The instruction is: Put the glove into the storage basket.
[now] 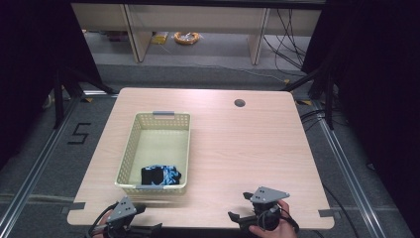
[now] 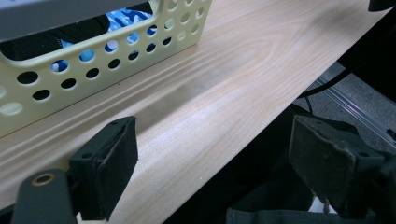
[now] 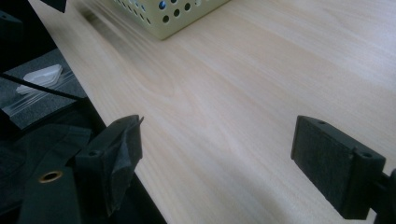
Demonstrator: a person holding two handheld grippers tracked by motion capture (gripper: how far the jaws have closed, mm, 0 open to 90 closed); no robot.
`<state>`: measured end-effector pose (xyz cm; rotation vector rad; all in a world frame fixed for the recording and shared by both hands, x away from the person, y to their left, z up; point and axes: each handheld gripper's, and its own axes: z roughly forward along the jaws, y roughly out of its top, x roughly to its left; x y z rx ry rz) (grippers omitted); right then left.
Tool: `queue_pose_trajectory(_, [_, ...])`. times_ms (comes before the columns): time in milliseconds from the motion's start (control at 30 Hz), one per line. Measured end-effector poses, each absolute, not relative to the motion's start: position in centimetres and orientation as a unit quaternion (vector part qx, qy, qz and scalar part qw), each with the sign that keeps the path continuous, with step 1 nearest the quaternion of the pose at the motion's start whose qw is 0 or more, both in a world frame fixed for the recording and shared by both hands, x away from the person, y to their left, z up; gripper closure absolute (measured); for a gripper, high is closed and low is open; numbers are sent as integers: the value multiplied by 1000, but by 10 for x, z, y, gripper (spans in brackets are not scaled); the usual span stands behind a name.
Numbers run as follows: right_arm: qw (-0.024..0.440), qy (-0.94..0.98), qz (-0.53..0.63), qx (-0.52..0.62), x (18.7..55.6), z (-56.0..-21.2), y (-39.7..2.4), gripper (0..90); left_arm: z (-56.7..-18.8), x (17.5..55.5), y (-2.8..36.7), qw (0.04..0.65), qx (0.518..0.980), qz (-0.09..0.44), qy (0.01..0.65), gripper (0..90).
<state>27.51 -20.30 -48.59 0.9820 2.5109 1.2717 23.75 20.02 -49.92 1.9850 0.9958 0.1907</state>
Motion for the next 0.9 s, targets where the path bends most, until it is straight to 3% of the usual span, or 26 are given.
queue_pose_trajectory(900, [91, 856, 388, 329, 263, -494, -206, 177, -501, 237, 199, 429, 807, 81, 398, 153])
